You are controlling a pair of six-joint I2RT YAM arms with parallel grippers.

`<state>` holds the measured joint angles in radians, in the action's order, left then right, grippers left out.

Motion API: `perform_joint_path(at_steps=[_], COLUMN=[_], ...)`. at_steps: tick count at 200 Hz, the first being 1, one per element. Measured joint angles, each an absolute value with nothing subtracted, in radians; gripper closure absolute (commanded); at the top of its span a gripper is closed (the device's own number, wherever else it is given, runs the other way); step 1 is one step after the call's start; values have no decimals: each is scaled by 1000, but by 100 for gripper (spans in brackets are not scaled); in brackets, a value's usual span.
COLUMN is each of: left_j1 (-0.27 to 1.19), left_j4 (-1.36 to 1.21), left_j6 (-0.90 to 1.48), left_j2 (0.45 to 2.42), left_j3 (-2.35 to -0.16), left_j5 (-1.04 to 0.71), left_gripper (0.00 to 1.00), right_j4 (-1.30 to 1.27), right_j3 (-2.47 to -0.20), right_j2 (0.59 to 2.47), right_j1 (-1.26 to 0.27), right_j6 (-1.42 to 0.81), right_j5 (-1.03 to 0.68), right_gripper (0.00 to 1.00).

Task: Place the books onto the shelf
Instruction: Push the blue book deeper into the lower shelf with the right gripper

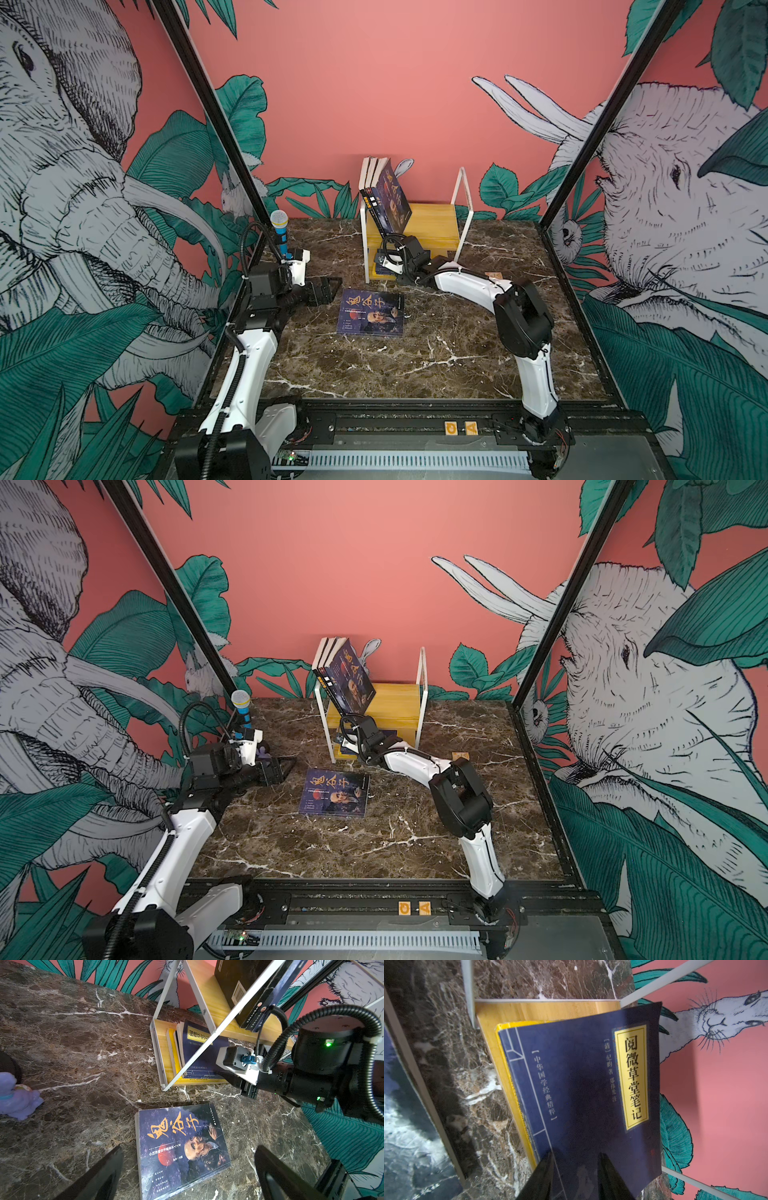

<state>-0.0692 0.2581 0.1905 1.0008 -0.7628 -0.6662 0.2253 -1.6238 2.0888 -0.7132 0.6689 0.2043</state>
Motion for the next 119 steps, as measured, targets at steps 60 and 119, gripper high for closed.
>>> perform_joint_path(at_steps=[60, 119], left_j1=[-69, -70], left_j4=[256, 256], left_j6=[191, 191], left_j2=[1001, 1001], left_j3=[-762, -762], left_j5=[-667, -669], left_gripper=[1, 0], right_j4=[224, 221], right_j3=[-1624, -1620], right_j2=[2089, 2086], right_j1=[-714, -715], right_j6=[676, 677], right_j5=[214, 220], right_gripper=[62, 59])
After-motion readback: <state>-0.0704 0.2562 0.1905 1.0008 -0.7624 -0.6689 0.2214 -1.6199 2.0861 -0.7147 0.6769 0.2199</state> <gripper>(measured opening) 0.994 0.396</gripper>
